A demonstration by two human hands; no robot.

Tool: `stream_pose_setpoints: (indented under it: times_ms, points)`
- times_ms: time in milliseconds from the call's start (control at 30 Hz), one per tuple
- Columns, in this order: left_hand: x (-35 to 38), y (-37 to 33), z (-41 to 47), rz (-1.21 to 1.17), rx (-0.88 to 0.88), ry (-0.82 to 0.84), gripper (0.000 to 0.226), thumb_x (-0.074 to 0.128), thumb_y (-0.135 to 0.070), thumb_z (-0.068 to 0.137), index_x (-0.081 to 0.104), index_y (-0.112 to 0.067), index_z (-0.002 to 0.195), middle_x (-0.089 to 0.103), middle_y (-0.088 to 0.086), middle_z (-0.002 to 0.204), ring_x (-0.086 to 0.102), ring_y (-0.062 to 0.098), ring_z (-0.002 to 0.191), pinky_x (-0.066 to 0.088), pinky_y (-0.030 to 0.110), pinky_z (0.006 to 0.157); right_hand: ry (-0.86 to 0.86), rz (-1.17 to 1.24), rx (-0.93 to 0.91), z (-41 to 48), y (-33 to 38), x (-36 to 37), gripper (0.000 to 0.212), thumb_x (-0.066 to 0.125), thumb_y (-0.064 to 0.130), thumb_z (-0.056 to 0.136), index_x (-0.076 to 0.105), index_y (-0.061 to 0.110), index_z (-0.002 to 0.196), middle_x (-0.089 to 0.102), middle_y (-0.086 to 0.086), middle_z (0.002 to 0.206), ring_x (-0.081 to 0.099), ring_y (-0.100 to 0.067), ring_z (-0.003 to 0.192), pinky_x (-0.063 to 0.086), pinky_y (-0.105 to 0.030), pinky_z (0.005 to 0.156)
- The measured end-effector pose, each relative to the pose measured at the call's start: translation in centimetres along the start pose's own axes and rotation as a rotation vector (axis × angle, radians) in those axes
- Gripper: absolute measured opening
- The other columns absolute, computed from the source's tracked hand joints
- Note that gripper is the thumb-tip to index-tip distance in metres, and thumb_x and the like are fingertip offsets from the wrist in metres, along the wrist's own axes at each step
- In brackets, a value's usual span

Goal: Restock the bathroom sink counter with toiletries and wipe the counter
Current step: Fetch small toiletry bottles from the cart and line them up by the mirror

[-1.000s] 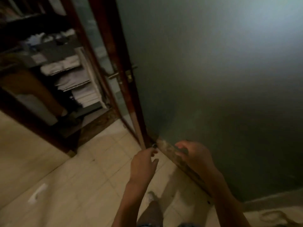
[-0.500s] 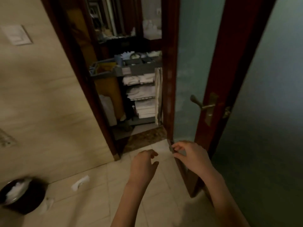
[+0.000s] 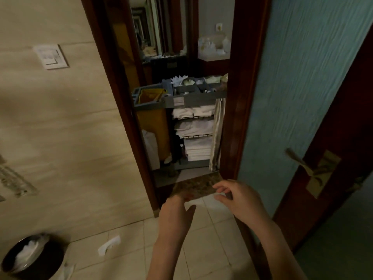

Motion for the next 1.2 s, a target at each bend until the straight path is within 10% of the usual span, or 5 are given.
stream_pose_setpoints:
  times_ms: [1200]
  points:
    - [9.7,0.9,44.3,-0.032,0.000,0.152,0.032,0.061,-0.027,0.089,0.062,-0.031,0.120,0.065,-0.011,0.118,0.060,0.009,0.108,0.039,0.014,0.081,0.122,0.032,0.036,42.9,-10.5,1.9,0.024,0.058,0.032,0.093,0.062,0.028,0.116,0.066,0.014,0.105,0.059,0.004,0.093,0.037,-0.002,0.072]
Point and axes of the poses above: each hand's wrist, its own z-axis towards the middle knuckle, its own x-axis out of the palm, y = z × x, the point moved 7 cm from there along z, towards the middle knuckle
